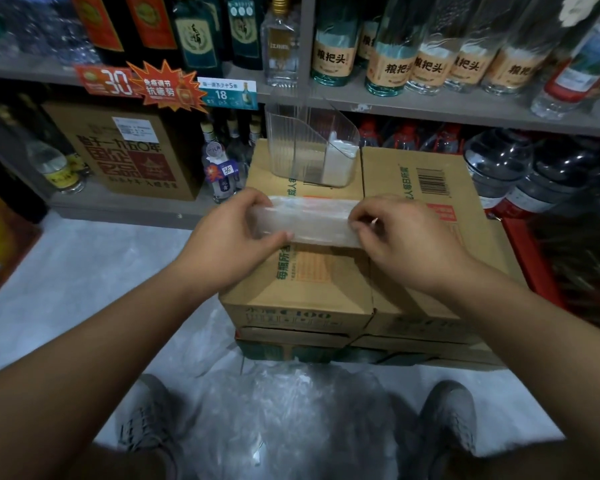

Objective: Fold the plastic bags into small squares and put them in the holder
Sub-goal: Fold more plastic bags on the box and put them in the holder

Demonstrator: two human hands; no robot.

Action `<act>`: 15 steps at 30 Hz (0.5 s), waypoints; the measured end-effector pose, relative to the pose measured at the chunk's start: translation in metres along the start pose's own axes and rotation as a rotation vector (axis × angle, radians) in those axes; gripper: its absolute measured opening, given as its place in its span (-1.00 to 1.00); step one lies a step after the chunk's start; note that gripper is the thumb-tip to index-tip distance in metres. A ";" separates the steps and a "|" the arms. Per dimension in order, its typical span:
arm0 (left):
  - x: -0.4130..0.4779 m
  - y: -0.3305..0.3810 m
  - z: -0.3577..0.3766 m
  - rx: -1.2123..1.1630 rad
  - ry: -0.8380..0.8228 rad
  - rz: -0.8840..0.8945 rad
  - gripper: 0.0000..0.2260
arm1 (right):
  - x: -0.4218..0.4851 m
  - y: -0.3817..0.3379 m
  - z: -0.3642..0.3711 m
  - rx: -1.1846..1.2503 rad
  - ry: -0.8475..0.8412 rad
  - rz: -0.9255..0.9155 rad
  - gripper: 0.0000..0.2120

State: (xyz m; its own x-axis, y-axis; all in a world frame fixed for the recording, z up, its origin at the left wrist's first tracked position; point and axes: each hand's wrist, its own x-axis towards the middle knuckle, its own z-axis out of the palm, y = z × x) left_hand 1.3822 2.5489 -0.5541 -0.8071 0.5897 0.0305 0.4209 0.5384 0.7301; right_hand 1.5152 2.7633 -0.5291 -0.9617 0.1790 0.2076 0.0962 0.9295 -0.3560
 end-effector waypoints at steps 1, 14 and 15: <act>0.005 -0.001 0.001 -0.052 0.017 -0.051 -0.69 | 0.008 0.002 -0.001 -0.007 0.003 0.009 -0.87; 0.041 -0.013 0.014 0.013 0.099 -0.250 -0.74 | 0.073 0.039 0.042 -0.046 -0.042 0.132 -0.88; 0.042 -0.013 0.014 0.024 0.097 -0.238 -0.73 | 0.074 0.041 0.045 -0.032 -0.050 0.137 -0.88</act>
State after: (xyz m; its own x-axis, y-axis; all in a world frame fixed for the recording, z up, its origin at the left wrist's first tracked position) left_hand 1.3489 2.5747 -0.5715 -0.9201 0.3845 -0.0745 0.2226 0.6699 0.7083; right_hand 1.4361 2.8006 -0.5691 -0.9503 0.2899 0.1134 0.2352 0.9073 -0.3486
